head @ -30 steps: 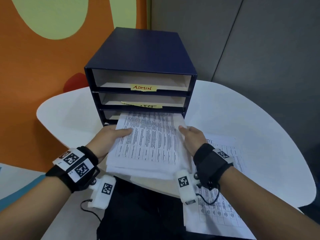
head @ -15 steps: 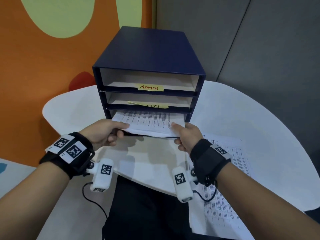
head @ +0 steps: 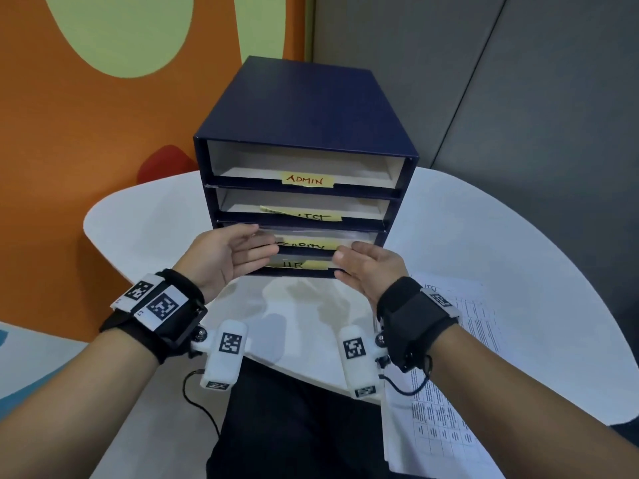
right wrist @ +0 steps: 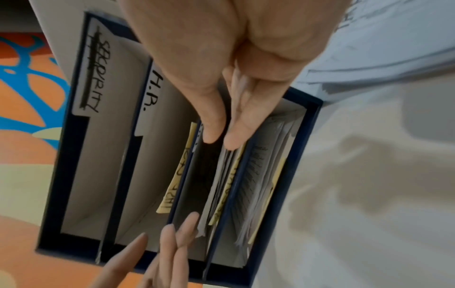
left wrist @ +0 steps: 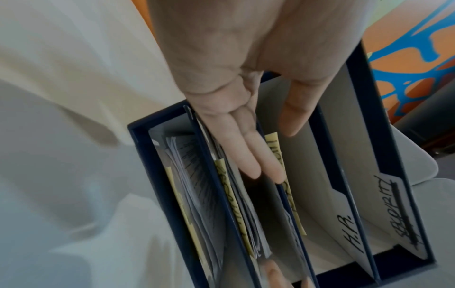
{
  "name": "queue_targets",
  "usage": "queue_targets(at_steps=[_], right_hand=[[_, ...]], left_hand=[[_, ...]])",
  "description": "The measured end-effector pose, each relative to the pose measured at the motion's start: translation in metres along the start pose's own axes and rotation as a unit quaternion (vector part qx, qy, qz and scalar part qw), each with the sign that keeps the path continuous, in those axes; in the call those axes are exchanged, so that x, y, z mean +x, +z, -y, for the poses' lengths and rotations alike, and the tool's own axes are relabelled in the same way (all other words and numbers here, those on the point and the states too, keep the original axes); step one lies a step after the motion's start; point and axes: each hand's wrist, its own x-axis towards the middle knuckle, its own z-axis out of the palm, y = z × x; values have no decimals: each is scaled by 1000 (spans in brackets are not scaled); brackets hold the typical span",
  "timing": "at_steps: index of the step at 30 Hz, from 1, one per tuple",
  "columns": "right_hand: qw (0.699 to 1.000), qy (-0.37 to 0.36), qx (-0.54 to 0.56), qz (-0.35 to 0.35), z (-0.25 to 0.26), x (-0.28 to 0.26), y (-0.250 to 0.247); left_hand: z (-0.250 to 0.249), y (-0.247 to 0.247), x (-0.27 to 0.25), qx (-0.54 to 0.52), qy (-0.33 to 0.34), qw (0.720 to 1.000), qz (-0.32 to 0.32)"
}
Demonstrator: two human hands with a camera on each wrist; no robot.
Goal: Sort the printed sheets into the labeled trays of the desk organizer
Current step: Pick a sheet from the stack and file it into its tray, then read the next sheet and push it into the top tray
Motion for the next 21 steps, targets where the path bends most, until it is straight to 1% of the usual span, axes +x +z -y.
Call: queue_targets(at_steps=[3, 6, 10, 13, 16, 19, 21], right_hand=[[998, -18, -57, 2, 1, -8, -22], [995, -33, -97, -19, 12, -16, -49], [992, -66, -86, -66, 41, -27, -93], [987, -90, -83, -101, 60, -34, -130], [979, -100, -124, -125, 62, -42, -171], [970, -94, -180, -136, 49, -48, -198], [955, -83, -250, -135, 29, -48, -212]], left_hand=[[4, 8, -5, 36, -18, 999, 9], [8, 23, -14, 89, -19, 996, 23], [12, 42, -28, 170, -3, 984, 46], [20, 60, -41, 244, 4, 968, 62], [36, 84, -52, 301, -5, 949, 93], [58, 106, -50, 359, -18, 926, 118], [72, 122, -41, 395, -31, 910, 122]])
